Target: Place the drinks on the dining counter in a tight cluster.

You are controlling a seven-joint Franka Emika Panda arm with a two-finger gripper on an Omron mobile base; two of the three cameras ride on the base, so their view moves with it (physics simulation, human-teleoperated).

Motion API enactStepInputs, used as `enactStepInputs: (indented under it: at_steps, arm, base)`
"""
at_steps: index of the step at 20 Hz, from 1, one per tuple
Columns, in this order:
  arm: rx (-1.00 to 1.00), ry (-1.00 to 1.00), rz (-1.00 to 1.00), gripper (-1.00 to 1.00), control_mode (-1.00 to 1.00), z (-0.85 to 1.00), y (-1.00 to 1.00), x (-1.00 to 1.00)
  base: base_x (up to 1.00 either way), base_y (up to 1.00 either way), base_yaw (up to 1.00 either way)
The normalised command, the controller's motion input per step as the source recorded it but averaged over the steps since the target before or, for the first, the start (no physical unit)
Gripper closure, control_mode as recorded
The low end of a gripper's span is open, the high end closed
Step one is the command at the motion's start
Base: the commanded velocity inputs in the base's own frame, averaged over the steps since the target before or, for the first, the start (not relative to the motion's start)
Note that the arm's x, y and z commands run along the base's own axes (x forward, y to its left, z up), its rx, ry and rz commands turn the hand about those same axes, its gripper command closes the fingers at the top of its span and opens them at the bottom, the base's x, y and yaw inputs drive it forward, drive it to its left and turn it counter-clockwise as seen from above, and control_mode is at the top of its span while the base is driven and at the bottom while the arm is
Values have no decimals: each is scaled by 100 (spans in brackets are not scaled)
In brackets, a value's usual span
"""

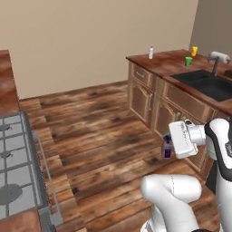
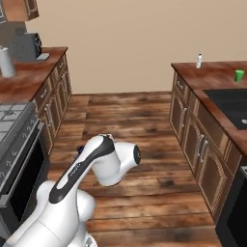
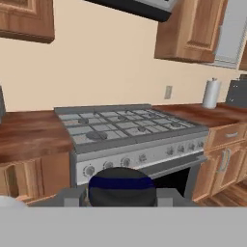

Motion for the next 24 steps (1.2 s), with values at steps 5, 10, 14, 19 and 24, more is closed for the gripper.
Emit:
enactStepInputs:
  at_steps: [5, 10, 14, 19, 24]
  arm:
    - [0, 0, 0, 100, 100, 0, 0, 0]
    - [0, 0, 0, 100, 100, 0, 0, 0]
    - [0, 0, 0, 100, 100, 0, 0, 0]
    - [0, 0, 0, 100, 100, 0, 0, 0]
    - [0, 0, 0, 100, 100, 0, 0, 0]
  base:
    - [85, -17, -1]
    - [88, -19, 0]
    - [92, -23, 0]
    - [90, -28, 0]
    - [91, -28, 0]
